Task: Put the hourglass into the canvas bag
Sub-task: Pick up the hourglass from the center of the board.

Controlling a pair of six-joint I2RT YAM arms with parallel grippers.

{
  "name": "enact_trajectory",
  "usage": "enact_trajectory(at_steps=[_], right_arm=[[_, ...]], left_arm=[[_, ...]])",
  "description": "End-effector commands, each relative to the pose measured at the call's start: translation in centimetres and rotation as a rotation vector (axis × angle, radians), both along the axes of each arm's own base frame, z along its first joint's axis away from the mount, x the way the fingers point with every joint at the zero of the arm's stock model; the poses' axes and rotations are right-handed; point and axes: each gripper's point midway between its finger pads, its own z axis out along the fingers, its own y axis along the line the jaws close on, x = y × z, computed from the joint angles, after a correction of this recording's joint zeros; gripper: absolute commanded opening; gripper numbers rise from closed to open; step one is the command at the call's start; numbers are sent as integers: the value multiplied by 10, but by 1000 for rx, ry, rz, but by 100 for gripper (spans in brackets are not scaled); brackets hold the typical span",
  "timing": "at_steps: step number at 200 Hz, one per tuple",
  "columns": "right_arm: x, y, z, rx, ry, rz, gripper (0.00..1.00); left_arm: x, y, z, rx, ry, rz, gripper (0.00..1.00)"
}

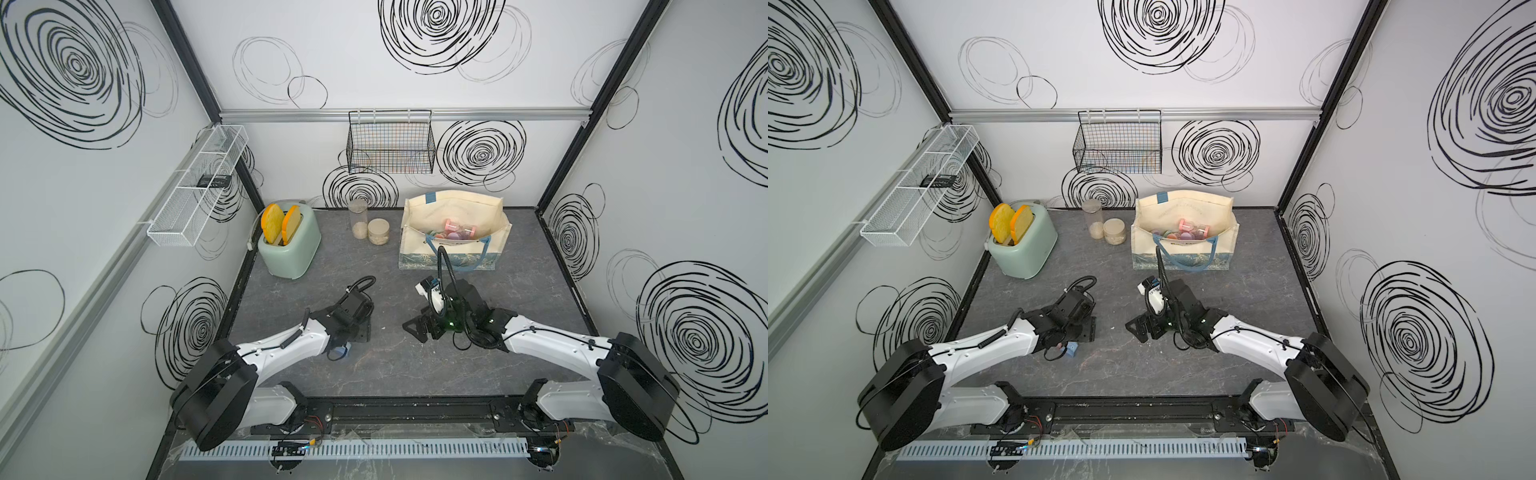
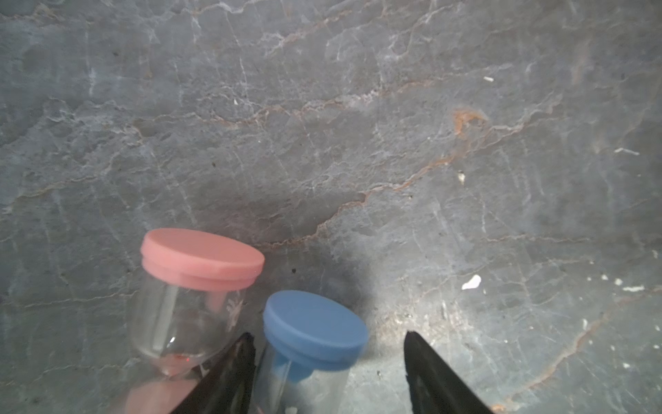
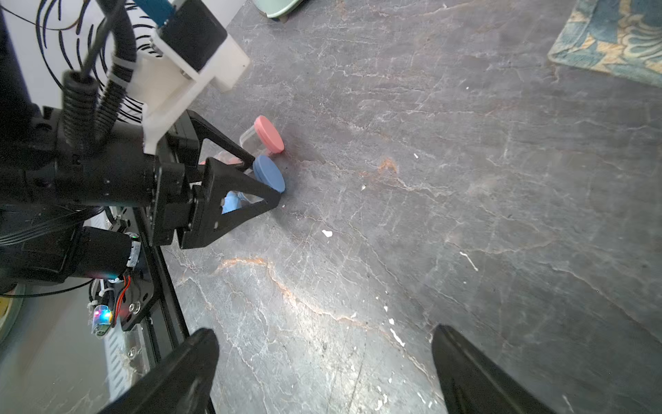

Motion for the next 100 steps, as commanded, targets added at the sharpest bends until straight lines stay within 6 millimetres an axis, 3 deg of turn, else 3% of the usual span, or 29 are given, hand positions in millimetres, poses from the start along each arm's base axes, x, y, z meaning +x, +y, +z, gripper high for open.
enact_trajectory(at_steps=[1,63,100], right_arm=[[-1,3,-3,8,2,3,97],[1,4,-9,-6,16,0,97],[2,4,-12,-13,18,-5,97]], left_arm=[[2,4,-9,8,-2,29,68],[-4,0,-20,20,24,23,65],[-2,-5,-22,19,27,14,54]])
